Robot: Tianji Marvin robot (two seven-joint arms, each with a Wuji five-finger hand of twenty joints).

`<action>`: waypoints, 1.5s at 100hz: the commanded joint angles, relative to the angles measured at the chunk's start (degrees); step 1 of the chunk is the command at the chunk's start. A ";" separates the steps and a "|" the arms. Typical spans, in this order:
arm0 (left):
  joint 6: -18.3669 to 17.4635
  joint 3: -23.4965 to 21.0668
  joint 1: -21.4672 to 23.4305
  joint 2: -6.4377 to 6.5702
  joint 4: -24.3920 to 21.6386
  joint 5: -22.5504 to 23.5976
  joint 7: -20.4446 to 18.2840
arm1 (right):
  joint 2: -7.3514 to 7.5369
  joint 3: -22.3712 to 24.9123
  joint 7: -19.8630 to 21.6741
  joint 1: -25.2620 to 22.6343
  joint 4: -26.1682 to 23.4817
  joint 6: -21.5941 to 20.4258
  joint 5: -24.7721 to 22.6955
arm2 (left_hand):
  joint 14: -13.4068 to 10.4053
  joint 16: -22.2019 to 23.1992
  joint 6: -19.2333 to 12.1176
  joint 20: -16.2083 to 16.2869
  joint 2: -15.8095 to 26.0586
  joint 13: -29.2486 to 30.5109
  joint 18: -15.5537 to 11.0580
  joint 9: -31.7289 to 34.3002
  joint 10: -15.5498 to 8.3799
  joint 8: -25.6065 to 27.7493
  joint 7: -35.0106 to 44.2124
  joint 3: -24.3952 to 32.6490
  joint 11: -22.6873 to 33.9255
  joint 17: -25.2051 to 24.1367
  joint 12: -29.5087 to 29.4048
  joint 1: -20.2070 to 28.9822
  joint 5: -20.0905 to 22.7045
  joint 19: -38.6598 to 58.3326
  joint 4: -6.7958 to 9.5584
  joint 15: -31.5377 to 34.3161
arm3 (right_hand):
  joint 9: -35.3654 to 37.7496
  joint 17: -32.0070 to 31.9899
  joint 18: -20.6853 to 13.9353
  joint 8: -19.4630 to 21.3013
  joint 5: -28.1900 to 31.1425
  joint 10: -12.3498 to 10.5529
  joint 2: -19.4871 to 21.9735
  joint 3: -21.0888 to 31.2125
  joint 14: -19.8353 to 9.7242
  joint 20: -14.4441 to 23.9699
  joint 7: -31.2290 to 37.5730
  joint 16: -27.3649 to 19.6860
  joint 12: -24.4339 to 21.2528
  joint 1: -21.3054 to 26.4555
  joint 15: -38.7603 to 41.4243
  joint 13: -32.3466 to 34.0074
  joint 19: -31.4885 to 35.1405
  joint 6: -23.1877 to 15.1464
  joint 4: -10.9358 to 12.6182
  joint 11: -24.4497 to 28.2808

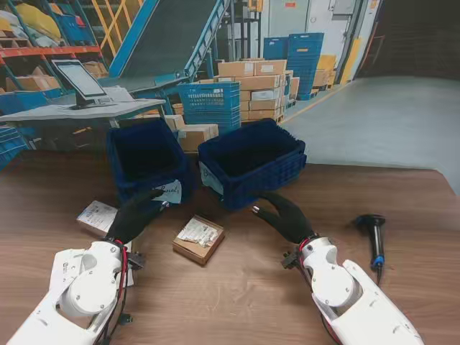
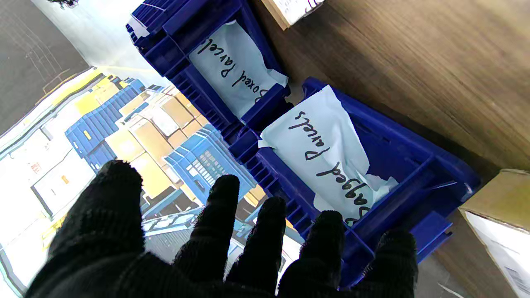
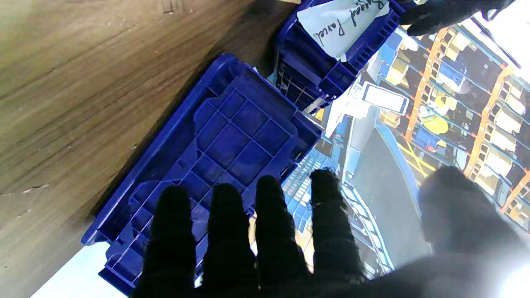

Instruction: Scan and sort packages by packaging type

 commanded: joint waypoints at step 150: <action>5.15 -13.79 16.10 3.51 -15.00 9.24 -14.73 | -0.77 -0.74 -0.39 1.43 -0.17 -2.12 -0.28 | -1.52 -0.54 -1.99 0.99 2.26 0.08 -1.69 0.50 -0.93 0.40 0.06 -2.53 -0.44 0.42 0.24 1.82 1.25 -1.81 1.21 -1.04 | -0.93 -0.44 -0.26 -0.59 -2.14 -1.02 1.88 -1.06 -0.58 1.44 0.23 -0.47 0.17 -3.45 -0.09 -0.53 -1.53 -0.85 -0.21 -1.02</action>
